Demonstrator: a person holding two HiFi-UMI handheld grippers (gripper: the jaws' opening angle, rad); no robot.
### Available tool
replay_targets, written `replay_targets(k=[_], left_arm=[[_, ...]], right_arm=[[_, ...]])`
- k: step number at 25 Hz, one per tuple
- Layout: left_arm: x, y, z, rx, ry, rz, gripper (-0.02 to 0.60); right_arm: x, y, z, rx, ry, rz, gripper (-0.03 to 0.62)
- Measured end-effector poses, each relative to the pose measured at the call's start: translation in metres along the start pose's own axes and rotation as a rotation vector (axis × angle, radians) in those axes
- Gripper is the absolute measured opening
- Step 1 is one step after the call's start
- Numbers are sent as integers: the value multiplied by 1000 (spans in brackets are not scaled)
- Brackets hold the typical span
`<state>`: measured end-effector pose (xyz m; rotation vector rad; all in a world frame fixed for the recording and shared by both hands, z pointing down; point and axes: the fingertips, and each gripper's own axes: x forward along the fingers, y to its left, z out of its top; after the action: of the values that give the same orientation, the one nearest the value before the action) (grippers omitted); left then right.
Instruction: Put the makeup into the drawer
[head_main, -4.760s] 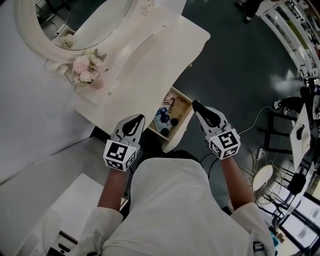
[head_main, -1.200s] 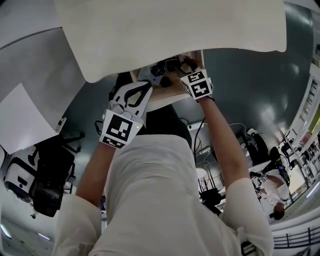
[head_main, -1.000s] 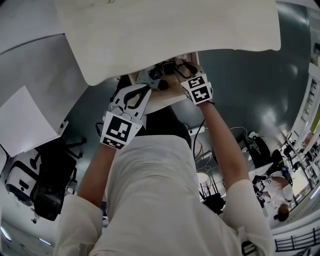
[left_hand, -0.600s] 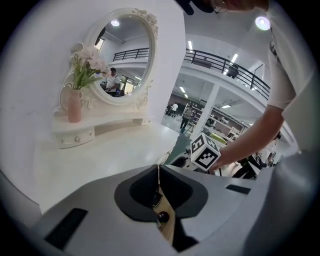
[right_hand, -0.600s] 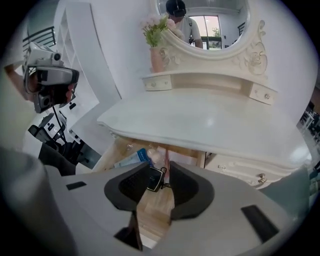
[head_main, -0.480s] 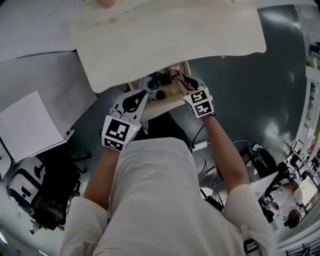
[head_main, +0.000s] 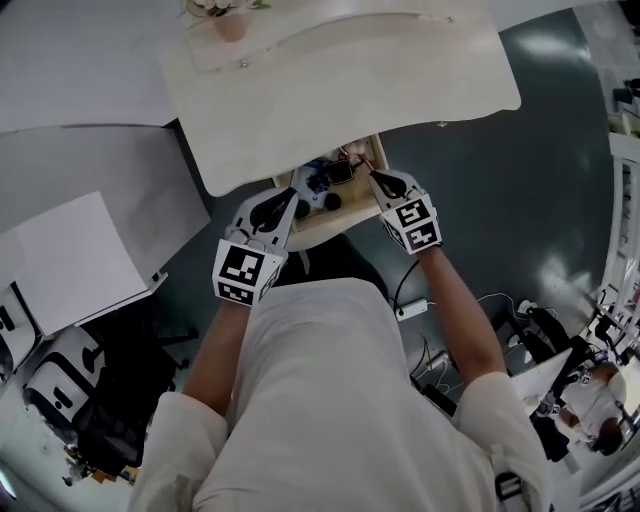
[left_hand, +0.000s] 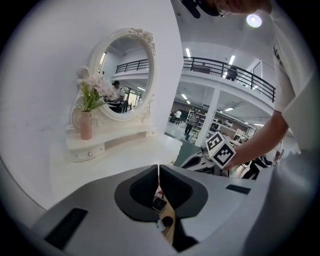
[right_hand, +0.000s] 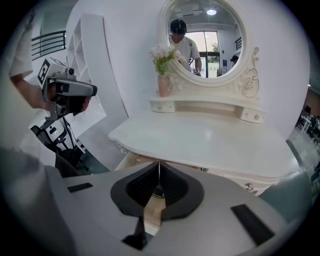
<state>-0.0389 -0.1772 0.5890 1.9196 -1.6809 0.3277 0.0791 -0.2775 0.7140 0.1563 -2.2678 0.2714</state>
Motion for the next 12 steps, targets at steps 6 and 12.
replay_targets(k=[6,12], left_arm=[[-41,9,20,36,-42,16,25],[-77,6,-1,62,-41,-24,25]], right_arm=[[-39,28,26,41,-112,-54,28],[-62,59,29,55,-159,-129,28]])
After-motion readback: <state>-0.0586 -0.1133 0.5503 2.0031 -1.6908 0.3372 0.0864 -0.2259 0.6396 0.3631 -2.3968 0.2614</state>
